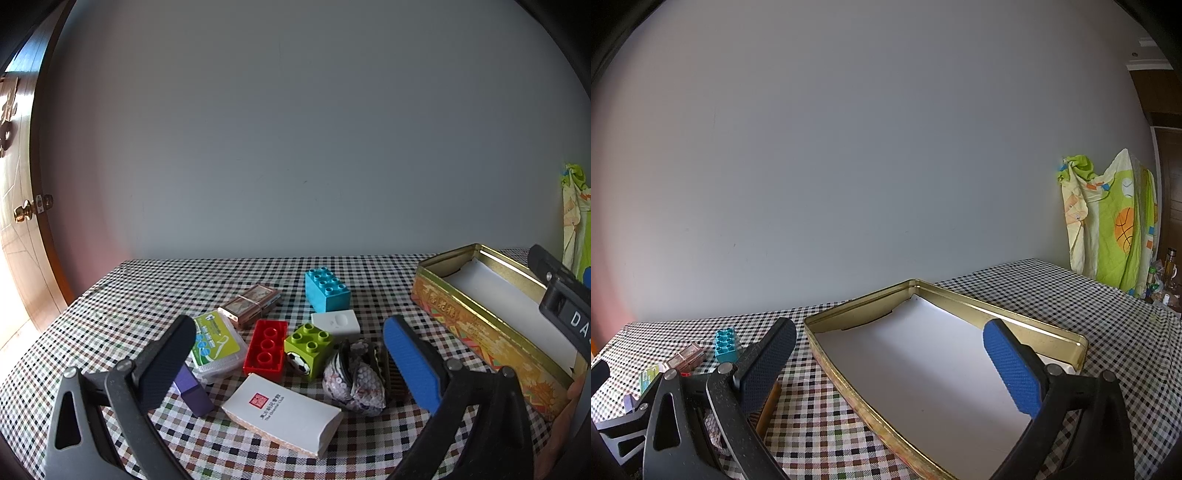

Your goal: Organize rigid objects

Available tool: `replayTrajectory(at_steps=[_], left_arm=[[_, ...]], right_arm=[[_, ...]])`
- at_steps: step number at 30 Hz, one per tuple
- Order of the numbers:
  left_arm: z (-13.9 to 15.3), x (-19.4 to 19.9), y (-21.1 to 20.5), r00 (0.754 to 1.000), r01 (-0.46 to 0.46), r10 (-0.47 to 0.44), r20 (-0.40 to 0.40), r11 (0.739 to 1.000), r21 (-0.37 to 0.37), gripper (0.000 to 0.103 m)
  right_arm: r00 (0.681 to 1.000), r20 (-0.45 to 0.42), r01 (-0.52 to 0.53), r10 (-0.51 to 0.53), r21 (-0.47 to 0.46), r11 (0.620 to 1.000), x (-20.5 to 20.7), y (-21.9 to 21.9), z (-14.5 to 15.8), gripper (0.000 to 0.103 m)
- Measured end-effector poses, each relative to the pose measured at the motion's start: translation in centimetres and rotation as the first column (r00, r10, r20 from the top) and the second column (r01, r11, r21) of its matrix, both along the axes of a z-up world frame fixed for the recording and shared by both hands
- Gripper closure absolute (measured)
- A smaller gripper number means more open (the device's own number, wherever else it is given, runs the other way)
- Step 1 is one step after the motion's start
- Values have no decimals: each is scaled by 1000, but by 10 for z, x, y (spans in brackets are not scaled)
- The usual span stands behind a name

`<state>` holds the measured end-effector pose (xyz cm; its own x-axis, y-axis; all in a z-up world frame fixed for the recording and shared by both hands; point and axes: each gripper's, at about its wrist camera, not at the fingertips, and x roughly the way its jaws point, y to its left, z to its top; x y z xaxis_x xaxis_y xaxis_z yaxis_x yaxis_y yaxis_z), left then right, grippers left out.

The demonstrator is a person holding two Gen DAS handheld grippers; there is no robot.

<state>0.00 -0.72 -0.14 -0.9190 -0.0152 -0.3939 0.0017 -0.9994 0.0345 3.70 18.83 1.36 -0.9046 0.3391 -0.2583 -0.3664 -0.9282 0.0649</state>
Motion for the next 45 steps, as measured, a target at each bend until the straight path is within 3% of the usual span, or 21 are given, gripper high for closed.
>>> replayTrajectory(at_steps=[45], left_arm=[[0,1,0,1000,-2,2,1,1000,2,0]], right_arm=[[1000,-2,2,-2,3,1000,-1,2,2,0]])
